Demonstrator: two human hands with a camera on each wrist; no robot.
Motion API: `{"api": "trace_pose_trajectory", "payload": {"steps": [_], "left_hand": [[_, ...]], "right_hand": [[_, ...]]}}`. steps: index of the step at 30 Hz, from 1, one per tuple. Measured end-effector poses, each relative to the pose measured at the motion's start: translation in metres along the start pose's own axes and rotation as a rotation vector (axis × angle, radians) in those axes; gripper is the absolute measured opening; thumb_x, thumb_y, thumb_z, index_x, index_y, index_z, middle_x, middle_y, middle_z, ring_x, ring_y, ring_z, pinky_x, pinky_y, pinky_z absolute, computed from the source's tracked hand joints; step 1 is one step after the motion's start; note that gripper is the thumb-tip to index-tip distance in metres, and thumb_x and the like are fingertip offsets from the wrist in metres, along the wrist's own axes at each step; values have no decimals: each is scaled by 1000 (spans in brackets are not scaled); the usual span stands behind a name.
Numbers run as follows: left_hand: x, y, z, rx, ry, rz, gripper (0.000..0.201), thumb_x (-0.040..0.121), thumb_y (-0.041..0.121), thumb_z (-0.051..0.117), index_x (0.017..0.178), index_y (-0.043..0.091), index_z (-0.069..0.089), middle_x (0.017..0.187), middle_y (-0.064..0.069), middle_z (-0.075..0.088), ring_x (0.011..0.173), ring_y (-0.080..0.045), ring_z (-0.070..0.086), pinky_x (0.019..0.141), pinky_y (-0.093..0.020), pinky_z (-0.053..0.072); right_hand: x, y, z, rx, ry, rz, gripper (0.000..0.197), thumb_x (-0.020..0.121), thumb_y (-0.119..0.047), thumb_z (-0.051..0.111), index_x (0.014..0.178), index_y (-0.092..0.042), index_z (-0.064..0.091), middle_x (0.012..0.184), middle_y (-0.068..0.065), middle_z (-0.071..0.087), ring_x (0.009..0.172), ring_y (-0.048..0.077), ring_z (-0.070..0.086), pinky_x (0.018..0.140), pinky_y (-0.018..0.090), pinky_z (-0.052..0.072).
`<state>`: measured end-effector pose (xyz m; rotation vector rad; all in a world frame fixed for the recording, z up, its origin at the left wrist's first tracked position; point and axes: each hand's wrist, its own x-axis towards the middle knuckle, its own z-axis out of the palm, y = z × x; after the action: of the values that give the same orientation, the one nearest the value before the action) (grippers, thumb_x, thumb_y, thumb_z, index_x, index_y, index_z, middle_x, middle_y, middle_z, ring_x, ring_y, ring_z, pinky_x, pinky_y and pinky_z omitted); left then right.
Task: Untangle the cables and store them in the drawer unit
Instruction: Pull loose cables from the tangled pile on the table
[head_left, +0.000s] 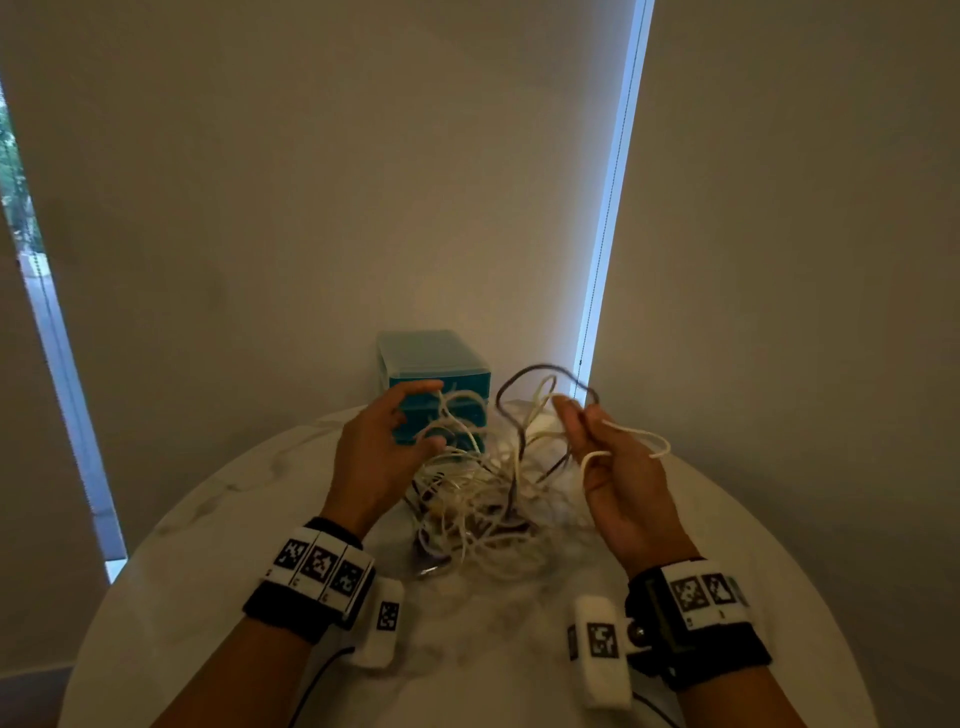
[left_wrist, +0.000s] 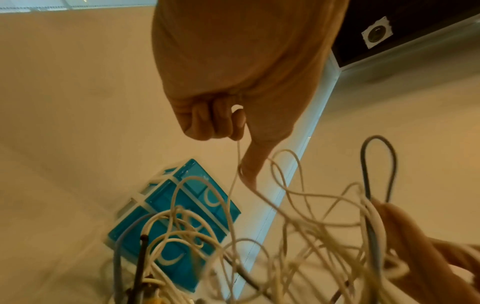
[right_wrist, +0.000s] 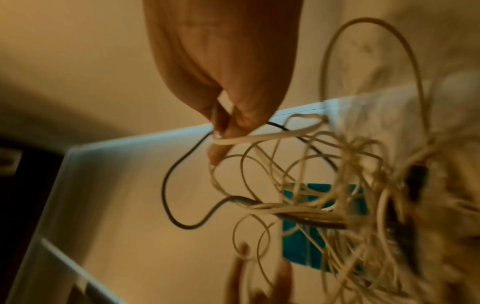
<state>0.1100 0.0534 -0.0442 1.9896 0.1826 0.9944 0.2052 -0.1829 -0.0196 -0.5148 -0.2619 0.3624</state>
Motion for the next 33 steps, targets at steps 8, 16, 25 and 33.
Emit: {"api": "trace_pose_trajectory", "payload": {"steps": [8,16,25,33], "left_hand": [[-9,37,15,-51,-327,5,14,95,35,73,104,43,81,117,8,67,104,-2,67,98,-30,53],[-12,34,23,-42,-319,-16,6,89,34,82,85,35,85,91,13,72,87,1,65,86,-31,50],[-10,35,25,-80,-173,-185,34,97,37,67,77,12,76,71,-18,66,61,-15,52,65,-37,45],[-9,41,20,-179,-78,-133,30,102,26,64,78,14,78,74,-17,67,63,-23,60,65,-34,53]], "right_hand": [[-3,16,0,-186,-61,8,26,109,1,49,126,15,63,129,27,73,123,35,72,103,39,60],[-4,24,-7,-382,-32,-43,21,106,2,57,120,17,61,111,27,78,111,37,77,88,33,65],[-9,31,-10,-1140,-231,-61,43,85,-30,90,120,-20,66,99,1,83,98,19,79,92,41,62],[-5,38,-14,-1221,-203,-319,25,84,-40,91,91,-21,76,85,1,79,78,23,76,69,36,62]]}}
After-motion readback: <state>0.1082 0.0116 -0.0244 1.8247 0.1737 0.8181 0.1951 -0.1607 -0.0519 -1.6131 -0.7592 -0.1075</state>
